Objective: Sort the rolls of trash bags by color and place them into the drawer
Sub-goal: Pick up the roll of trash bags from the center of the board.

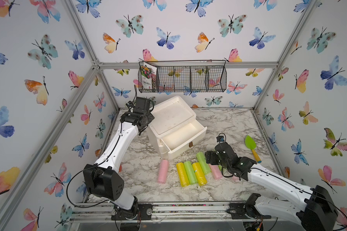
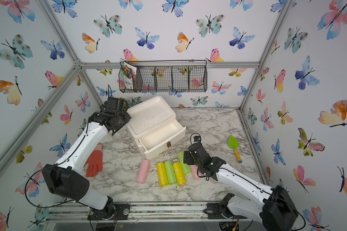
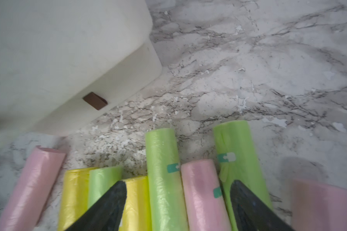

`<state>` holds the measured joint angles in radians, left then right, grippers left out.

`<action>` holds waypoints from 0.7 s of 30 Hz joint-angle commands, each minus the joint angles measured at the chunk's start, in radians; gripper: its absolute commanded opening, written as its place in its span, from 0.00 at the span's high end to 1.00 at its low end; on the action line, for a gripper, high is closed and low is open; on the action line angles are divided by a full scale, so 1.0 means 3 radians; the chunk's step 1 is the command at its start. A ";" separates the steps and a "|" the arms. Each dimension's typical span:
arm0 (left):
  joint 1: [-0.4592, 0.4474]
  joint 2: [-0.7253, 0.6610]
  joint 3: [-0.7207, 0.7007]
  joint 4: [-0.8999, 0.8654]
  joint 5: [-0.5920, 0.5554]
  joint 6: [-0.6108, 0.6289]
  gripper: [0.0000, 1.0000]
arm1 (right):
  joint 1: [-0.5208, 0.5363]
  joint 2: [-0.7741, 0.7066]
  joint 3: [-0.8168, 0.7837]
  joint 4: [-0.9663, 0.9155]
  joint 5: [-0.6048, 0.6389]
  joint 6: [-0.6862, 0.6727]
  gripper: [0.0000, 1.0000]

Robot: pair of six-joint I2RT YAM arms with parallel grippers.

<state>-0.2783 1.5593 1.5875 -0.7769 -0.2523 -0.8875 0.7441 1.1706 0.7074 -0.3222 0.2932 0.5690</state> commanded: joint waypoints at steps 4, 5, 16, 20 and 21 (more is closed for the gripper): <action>0.0010 0.0019 -0.0119 0.0334 0.0701 -0.0480 1.00 | -0.0674 0.0155 0.0050 -0.0166 -0.0208 -0.0468 0.15; 0.0016 0.0013 -0.0122 0.0334 0.0700 -0.0469 1.00 | -0.0802 0.0179 0.0058 -0.0127 -0.0303 -0.0548 0.15; 0.0104 0.0003 -0.0227 0.0388 0.0762 -0.0443 1.00 | -0.1324 0.0755 0.0164 0.0077 -0.1310 -0.0946 0.18; 0.0119 0.0008 -0.0232 0.0395 0.0763 -0.0429 1.00 | -0.1325 0.0794 0.0113 0.0148 -0.1426 -0.0928 0.19; 0.0124 0.0014 -0.0235 0.0398 0.0768 -0.0422 1.00 | -0.1323 0.0816 0.0102 0.0151 -0.1439 -0.0928 0.19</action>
<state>-0.2497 1.5360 1.5528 -0.7395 -0.2108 -0.8787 0.3477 1.4036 0.7471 -0.3023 -0.0776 0.3084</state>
